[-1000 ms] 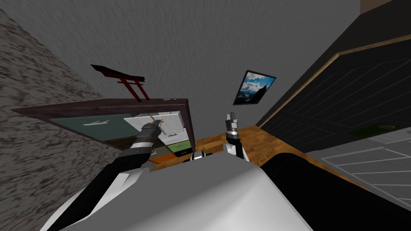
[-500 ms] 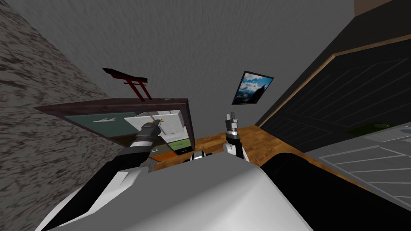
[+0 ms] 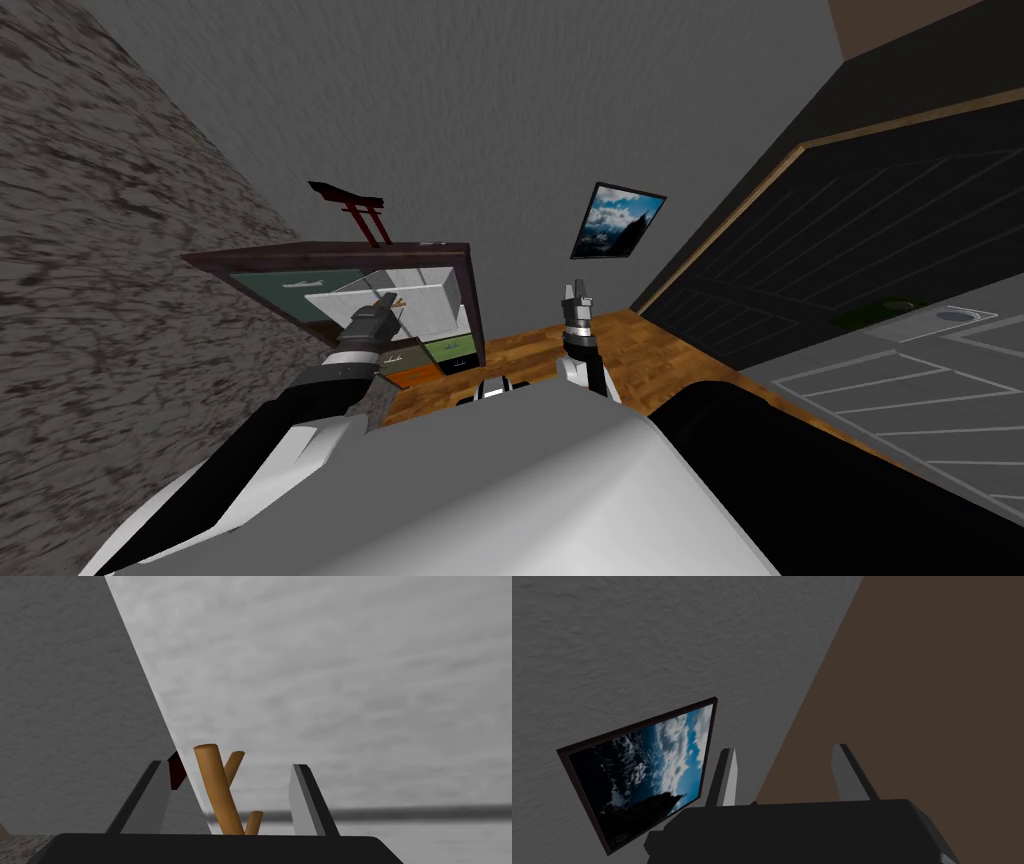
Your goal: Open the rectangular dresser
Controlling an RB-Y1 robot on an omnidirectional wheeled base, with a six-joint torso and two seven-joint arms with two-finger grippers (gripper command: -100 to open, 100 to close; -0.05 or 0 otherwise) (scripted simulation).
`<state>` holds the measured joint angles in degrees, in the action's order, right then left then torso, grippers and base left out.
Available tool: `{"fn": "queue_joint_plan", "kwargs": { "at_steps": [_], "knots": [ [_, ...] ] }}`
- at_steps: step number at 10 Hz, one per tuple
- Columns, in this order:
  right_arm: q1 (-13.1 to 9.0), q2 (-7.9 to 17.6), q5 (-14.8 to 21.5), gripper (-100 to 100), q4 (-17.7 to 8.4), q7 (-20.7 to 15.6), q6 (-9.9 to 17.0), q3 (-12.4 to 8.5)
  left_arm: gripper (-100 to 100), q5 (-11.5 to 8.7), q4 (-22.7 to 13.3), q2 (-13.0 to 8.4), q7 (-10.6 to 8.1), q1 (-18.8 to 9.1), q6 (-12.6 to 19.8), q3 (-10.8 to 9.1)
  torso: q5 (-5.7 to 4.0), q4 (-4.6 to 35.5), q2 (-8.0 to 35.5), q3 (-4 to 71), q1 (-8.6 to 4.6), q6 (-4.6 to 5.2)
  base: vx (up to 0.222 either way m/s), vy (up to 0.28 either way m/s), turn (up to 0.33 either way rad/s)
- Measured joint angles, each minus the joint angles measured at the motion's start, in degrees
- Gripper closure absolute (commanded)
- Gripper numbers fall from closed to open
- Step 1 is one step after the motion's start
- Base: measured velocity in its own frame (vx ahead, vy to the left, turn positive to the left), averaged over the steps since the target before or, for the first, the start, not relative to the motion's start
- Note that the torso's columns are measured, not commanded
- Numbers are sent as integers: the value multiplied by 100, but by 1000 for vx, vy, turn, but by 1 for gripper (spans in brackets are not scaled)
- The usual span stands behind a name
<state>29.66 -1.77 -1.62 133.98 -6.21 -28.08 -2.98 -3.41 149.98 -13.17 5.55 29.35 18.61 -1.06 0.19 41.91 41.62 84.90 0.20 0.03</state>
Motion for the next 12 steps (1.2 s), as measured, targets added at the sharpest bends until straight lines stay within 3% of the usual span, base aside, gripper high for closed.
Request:
{"fn": "queue_joint_plan", "kwargs": {
  "at_steps": [3, 6, 12],
  "knots": [
    [2, 0, 0, 0, 1, 0, -1, -1, -100, -111, -16, -184, -176, -256, 293, -365, -18, 27, 37, -14, -18, -2, -10, -29, -95],
    [1, 0, 0, 0, 0, 0, 0, 0, -100, -289, -37, -475, -444, -659, 790, -873, -21, 45, 89, -49, -26, -2, -52, -40, -105],
    [2, 0, 0, 0, 1, 0, -1, -1, -100, -572, -77, -910, -866, -1173, 1498, -1753, -35, 55, 77, -36, -29, -7, -42, -33, -88]
  ]
}}
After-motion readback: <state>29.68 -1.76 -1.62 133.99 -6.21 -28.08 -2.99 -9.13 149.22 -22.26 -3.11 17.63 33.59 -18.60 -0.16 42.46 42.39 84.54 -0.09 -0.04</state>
